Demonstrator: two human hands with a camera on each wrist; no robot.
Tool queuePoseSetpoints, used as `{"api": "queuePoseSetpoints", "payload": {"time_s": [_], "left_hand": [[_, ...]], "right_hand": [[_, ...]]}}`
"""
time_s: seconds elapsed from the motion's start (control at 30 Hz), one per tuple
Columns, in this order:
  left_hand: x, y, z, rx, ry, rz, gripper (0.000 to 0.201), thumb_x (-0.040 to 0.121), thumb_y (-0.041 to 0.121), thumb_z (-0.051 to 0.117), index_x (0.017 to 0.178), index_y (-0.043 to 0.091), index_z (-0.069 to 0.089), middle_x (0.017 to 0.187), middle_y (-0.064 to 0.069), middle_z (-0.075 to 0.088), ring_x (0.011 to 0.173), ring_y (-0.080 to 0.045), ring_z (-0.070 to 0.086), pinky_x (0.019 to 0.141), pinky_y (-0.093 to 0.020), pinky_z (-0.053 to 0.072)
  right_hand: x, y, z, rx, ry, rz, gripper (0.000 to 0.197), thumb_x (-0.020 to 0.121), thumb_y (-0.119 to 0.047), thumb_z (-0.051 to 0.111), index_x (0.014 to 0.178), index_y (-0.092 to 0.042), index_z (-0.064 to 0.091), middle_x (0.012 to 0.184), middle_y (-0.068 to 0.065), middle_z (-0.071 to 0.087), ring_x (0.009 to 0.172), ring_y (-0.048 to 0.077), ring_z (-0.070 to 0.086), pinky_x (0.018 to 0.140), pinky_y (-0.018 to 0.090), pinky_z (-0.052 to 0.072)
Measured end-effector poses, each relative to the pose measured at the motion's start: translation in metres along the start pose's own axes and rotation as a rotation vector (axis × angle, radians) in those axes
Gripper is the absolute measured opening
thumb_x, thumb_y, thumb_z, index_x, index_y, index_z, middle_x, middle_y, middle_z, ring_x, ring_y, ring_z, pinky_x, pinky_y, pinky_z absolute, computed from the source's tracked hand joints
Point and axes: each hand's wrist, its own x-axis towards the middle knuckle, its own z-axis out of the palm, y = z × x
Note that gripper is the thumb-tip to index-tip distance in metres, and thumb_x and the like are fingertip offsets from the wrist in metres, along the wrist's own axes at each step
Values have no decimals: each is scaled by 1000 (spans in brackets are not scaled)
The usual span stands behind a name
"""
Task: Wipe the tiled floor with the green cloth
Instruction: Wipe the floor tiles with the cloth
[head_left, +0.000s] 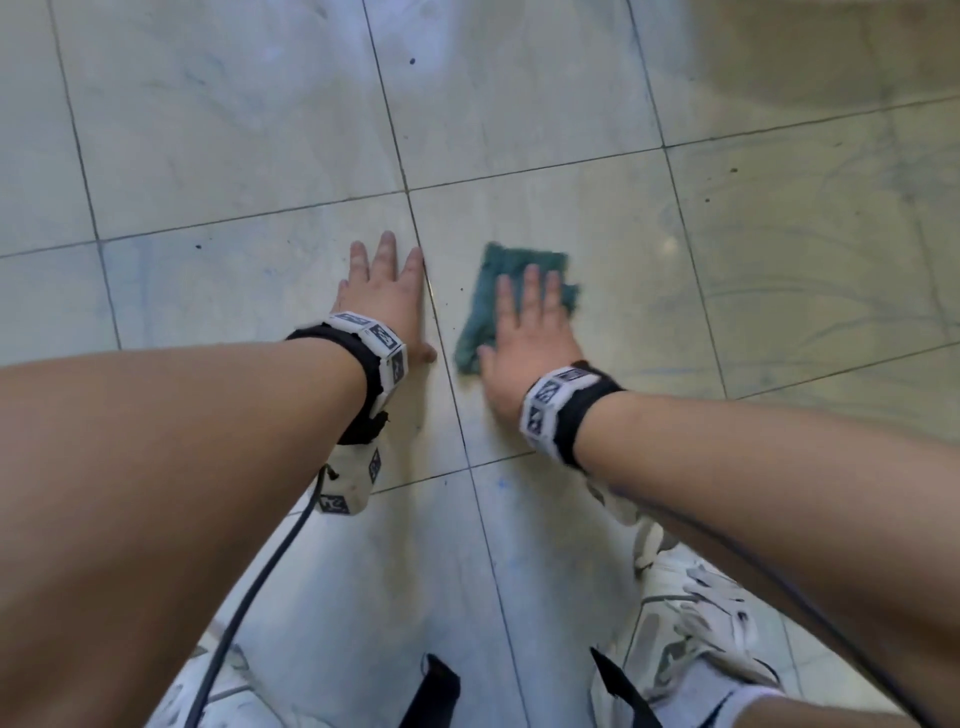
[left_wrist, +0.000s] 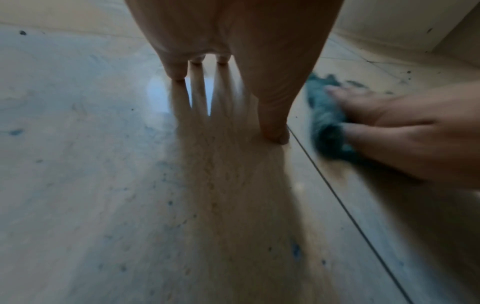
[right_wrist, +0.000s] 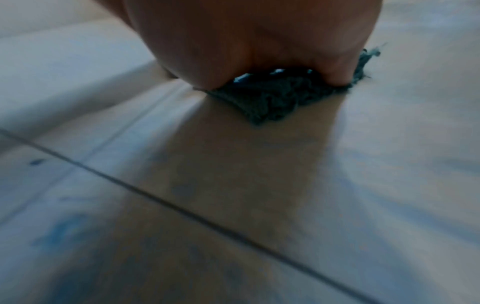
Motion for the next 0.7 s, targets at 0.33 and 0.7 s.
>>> {"api": "queuePoseSetpoints", "payload": {"time_s": [0.33,0.7], "left_hand": [[-9,-1,4,4,-26,6,116,76,37,82,157,24,0,164,-4,-16,150,-35,-13,120,-49,17],[-9,1,10,22,-18,9,120,74,40,83,157,22,-3,164,-6,-16,150,-38,-12,120,-50,17]], "right_hand": [[40,80,-35,8,45,243,77,103,-48,26,157,-9,-13,163,22,-16,150,41,-13,123,51,-2],[-36,-2,15,11,-80,-41,88,100,-51,33,152,-7,-23,156,26,-31,145,45,-26,121,54,-8]]}}
